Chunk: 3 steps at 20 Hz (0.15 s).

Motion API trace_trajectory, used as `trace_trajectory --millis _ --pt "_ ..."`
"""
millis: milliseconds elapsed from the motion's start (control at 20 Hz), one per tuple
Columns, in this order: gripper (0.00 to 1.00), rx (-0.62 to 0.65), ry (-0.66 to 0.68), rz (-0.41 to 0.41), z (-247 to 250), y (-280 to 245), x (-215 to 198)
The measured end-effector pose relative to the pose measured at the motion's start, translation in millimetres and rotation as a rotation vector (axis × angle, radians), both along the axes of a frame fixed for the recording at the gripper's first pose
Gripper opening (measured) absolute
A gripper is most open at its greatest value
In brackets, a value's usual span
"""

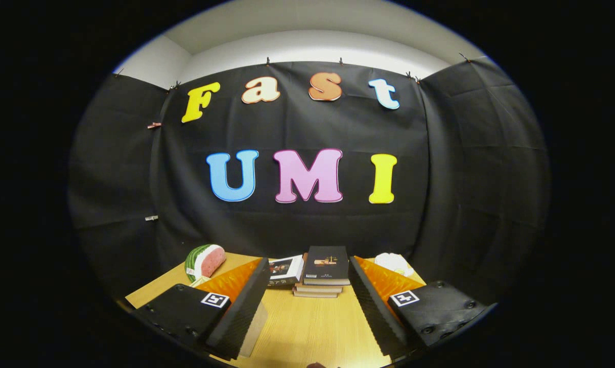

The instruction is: Open the storage box then place both shoes into the box .Put the left shoe in first, then the right shoe, with the right side of both shoes facing outward in a uniform manner.

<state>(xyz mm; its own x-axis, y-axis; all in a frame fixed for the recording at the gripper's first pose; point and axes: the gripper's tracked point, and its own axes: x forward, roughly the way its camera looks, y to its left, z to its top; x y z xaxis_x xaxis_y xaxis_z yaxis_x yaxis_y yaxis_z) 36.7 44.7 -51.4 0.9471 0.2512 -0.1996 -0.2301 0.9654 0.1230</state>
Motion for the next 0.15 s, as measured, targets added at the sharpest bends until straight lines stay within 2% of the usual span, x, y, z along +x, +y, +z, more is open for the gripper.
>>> trace_trajectory --millis 150 --pt "0.98 -0.031 -0.013 -0.021 9.0 1.1 -3.8"
